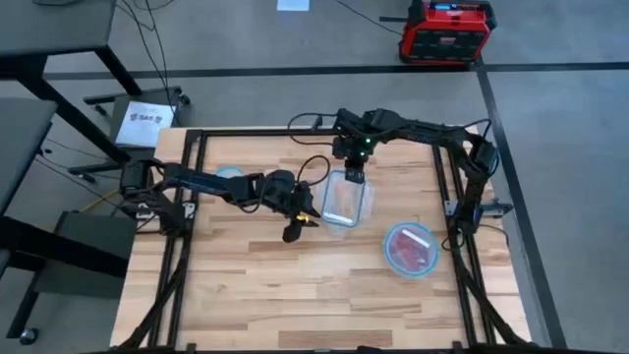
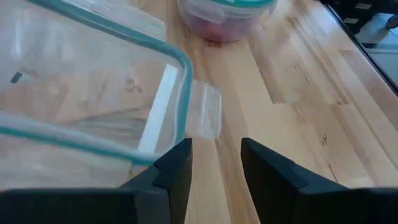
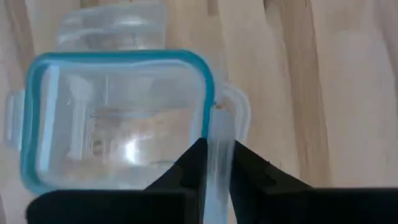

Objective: Sort candy
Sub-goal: Close the rectangular transparent bin

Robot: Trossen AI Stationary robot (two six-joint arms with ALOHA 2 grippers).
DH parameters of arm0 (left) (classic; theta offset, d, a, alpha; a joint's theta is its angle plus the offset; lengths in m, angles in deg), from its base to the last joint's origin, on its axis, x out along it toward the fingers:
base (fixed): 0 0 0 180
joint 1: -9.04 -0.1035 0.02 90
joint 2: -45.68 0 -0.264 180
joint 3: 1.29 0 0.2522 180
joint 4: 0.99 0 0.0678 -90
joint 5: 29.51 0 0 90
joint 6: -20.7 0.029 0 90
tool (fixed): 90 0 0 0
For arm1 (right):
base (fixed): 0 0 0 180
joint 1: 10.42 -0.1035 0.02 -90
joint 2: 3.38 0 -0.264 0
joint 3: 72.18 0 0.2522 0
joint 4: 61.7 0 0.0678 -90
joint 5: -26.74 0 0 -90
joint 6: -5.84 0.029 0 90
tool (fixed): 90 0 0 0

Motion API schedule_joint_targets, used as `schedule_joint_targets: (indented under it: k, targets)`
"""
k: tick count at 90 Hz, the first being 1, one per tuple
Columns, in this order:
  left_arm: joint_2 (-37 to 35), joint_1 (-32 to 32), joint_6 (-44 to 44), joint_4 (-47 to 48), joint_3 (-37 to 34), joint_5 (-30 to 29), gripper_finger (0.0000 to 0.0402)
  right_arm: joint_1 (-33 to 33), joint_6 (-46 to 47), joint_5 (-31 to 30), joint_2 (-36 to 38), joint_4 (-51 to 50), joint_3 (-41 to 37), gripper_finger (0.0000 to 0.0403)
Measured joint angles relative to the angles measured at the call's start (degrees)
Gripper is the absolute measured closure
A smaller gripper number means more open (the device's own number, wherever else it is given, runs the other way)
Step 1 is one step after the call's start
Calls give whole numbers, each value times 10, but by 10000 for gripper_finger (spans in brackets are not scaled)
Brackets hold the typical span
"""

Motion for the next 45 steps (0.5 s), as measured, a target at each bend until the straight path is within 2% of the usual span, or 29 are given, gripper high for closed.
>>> schedule_joint_targets:
  k: [30,45]
  targets:
    - [0,1,-1,4,0,0,279,27,50,-45,0,-5,-8,322]
    - [0,6,-1,8,0,0,279,49,58,-47,0,-30,-3,302]
